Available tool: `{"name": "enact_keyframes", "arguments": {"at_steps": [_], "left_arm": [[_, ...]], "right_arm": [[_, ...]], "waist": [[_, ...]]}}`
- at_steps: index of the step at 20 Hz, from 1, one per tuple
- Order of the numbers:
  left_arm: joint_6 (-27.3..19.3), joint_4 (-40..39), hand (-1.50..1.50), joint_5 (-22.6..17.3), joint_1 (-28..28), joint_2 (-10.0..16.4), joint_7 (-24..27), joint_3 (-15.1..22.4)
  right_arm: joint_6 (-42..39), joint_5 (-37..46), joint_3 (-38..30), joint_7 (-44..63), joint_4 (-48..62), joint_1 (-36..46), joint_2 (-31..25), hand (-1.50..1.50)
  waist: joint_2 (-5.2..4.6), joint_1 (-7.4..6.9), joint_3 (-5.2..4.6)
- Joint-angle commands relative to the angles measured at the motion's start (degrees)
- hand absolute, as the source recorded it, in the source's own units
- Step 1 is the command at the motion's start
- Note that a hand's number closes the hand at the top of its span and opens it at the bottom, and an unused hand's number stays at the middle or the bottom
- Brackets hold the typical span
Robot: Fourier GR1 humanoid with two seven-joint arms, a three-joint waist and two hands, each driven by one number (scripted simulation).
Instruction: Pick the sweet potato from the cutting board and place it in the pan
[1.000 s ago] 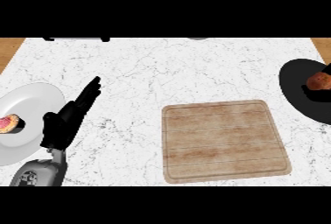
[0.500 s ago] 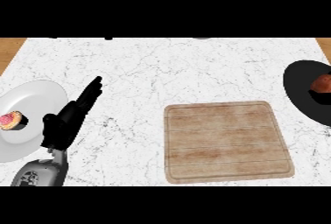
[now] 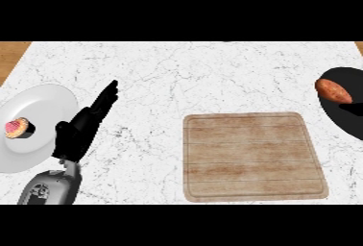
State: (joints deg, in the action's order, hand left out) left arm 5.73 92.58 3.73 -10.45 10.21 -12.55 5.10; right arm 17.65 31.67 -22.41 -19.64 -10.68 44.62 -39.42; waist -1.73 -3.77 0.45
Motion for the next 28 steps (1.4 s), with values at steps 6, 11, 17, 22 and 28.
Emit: {"name": "enact_keyframes", "arguments": {"at_steps": [6,11,17,22,28], "left_arm": [[-0.64,-0.96,0.0,0.74,-0.54,-1.06,0.16,0.54],[1.15,0.08,0.0,-1.03,0.86,1.24,1.21,-1.78],[-0.41,-3.51,0.0,0.7,-1.24,-0.61,0.95,-0.95],[1.1,-0.01,0.0,-0.86,1.23,0.63,0.55,-1.83],[1.05,0.72,0.0,-0.71,1.24,0.55,-1.12,-2.27]], "right_arm": [[-6.13,-13.59,-13.08,-10.3,-0.88,1.83,0.14,-1.5],[-19.78,-18.1,-17.14,-13.49,1.83,-2.56,-4.57,-1.5],[-30.76,-19.81,-18.3,-21.42,1.97,-8.95,-6.39,-1.5],[-34.35,-21.5,-20.0,-30.61,0.97,-15.36,-7.85,-1.5],[-35.31,-22.46,-20.2,-35.59,1.42,-19.91,-5.0,-1.5]], "waist": [[0.0,0.55,0.14],[0.15,0.68,0.13],[0.3,2.05,0.04],[0.68,1.83,0.05],[1.06,2.17,-0.06]]}}
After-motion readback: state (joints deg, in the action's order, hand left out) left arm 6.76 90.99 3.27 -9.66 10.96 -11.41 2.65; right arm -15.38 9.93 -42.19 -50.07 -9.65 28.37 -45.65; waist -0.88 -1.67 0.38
